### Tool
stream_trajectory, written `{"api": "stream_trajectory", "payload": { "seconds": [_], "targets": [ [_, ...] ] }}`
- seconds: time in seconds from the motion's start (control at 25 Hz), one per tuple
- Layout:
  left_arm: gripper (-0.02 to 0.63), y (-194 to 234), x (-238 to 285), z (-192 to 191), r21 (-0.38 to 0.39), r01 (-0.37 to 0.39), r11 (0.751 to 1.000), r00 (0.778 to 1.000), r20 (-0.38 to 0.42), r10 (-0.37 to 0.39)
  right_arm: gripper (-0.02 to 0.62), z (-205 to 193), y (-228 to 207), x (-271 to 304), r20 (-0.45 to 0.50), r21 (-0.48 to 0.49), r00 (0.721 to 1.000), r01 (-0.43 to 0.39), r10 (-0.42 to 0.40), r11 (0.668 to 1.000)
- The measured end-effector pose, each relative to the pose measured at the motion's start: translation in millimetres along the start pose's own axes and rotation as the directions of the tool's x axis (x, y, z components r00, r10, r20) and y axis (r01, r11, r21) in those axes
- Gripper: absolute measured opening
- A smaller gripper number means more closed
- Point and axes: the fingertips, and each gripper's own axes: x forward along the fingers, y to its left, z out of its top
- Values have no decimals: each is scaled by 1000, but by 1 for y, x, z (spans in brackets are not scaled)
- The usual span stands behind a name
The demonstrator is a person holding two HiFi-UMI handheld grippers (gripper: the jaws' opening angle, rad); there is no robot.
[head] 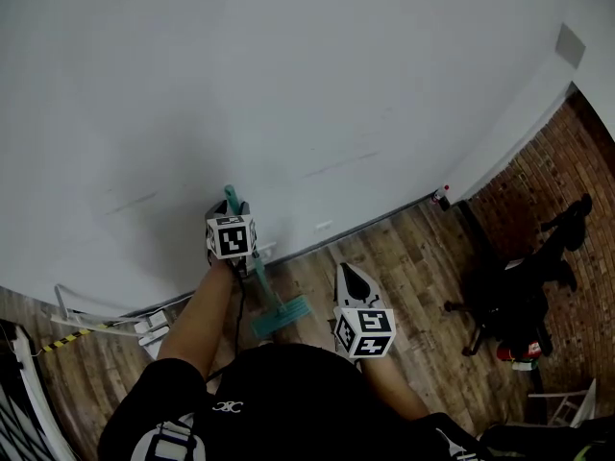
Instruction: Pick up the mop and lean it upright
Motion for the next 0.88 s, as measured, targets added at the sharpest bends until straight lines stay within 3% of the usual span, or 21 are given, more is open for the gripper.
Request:
{"api": "stream_trajectory", "payload": {
  "seconds": [0.16, 0.2, 0.32, 0.88],
  "targets": [
    [165, 8, 7, -5, -37, -22, 999, 1000, -23, 21, 14, -8, -2, -5, -21, 3, 1000, 6, -6, 1000],
    [110, 8, 6, -7, -54, -20, 998, 999, -32, 18, 14, -11, -3, -6, -27, 8, 1000, 8, -8, 1000],
    [98, 7, 1, -9, -85, -8, 996, 999, -37, 5, 14, -14, -7, -8, -35, 19, 999, 12, -11, 1000],
    [97, -25, -60, -29, -54, 59, 997, 997, 55, -56, 14, -19, 9, 3, -50, 12, 996, -75, 75, 997]
  ]
}}
